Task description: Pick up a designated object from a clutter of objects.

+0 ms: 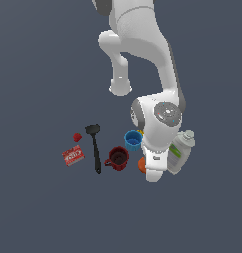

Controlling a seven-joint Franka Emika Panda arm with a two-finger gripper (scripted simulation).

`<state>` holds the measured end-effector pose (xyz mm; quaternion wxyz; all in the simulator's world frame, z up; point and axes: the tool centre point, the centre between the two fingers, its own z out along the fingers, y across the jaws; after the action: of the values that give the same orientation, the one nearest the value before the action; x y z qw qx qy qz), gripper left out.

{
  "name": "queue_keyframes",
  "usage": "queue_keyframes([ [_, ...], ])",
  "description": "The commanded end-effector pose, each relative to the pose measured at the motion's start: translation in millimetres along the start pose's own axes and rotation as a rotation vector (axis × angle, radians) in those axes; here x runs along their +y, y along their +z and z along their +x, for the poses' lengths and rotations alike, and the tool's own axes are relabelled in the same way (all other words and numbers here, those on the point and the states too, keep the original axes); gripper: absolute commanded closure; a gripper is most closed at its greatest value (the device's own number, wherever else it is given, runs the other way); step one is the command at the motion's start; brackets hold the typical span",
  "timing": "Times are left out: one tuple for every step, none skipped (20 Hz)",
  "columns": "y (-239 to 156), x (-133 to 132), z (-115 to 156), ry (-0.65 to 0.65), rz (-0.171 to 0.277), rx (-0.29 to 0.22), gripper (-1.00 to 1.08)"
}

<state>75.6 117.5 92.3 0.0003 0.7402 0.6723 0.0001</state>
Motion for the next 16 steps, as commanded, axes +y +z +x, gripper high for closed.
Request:
queue_keyframes([
  [9,-1,0,-0.001,0.001,0.0,-0.92],
  [14,-1,0,-0.002,0.001,0.0,-0.92],
  [19,-1,0,-0.002,0.001,0.0,-0.92],
  [25,-1,0,-0.003,0.001,0.0,-0.92],
  [30,-1,0,-0.003,0.001,0.0,-0.92],
  [35,-1,0,-0.004,0.001,0.0,-0.92],
  [38,-1,0,-0.004,0.001,0.0,-0.92],
  [41,-1,0,-0.004,0.001,0.0,-0.92],
  [43,-1,0,-0.004,0.001,0.0,-0.92],
  [45,-1,0,-0.004,0.001,0.0,-0.92],
  [45,0,0,-0.004,0.001,0.0,-0.92],
  [45,0,0,-0.004,0.001,0.0,-0.92],
  [45,0,0,-0.004,0.001,0.0,1.08],
  [45,0,0,-0.004,0.001,0.0,1.08],
  [45,0,0,-0.004,0.001,0.0,1.08],
  [45,0,0,-0.004,0.001,0.0,1.08],
])
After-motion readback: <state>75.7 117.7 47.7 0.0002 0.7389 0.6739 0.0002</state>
